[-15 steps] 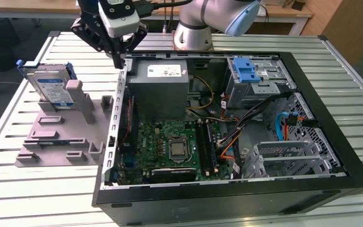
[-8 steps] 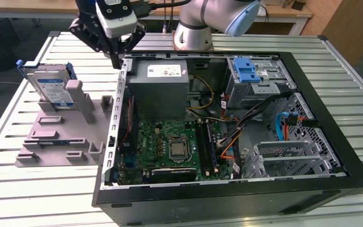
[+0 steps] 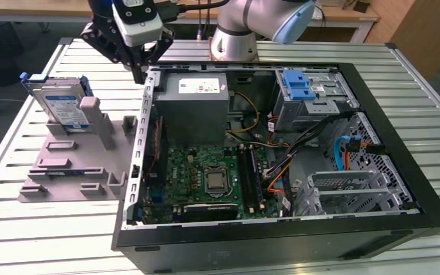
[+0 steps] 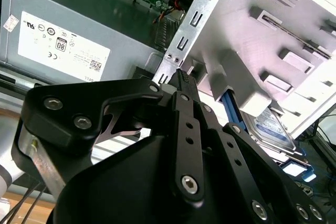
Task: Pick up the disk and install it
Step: 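Reach for the disk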
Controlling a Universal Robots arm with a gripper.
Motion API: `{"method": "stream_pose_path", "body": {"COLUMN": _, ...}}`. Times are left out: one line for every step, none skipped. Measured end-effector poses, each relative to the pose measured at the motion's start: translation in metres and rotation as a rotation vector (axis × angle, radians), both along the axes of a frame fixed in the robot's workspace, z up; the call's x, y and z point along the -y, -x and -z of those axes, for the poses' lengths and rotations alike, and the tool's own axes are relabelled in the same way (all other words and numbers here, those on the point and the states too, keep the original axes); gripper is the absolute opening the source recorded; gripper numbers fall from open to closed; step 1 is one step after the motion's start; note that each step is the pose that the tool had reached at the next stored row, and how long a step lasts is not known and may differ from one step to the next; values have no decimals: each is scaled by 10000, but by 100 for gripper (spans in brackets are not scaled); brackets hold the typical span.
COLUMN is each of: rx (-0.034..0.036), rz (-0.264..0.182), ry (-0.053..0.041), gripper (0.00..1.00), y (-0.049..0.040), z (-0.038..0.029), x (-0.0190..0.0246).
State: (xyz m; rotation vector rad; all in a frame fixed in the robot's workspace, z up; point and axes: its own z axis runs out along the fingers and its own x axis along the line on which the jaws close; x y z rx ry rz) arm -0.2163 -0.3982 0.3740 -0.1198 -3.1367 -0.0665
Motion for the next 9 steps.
{"method": "stream_pose_path", "body": {"rx": -1, "rz": 0, "ry": 0, "gripper": 11, "y": 4, "z": 1, "x": 0}}
{"method": "stream_pose_path", "body": {"rx": -3, "rz": 0, "ry": 0, "gripper": 11, "y": 9, "z": 2, "x": 0}}
{"method": "stream_pose_path", "body": {"rx": -4, "rz": 0, "ry": 0, "gripper": 11, "y": 13, "z": 3, "x": 0}}
{"method": "stream_pose_path", "body": {"rx": -6, "rz": 0, "ry": 0, "gripper": 11, "y": 18, "z": 3, "x": 0}}
{"method": "stream_pose_path", "body": {"rx": -7, "rz": 0, "ry": 1, "gripper": 11, "y": 22, "z": 4, "x": 0}}
{"method": "stream_pose_path", "body": {"rx": -10, "rz": 0, "ry": 1, "gripper": 11, "y": 26, "z": 5, "x": 0}}
{"method": "stream_pose_path", "body": {"rx": -10, "rz": 0, "ry": 0, "gripper": 11, "y": 30, "z": 7, "x": 0}}
{"method": "stream_pose_path", "body": {"rx": -12, "rz": 0, "ry": 0, "gripper": 11, "y": 35, "z": 8, "x": 0}}
{"method": "stream_pose_path", "body": {"rx": -14, "rz": 0, "ry": 0, "gripper": 11, "y": 39, "z": 8, "x": 0}}
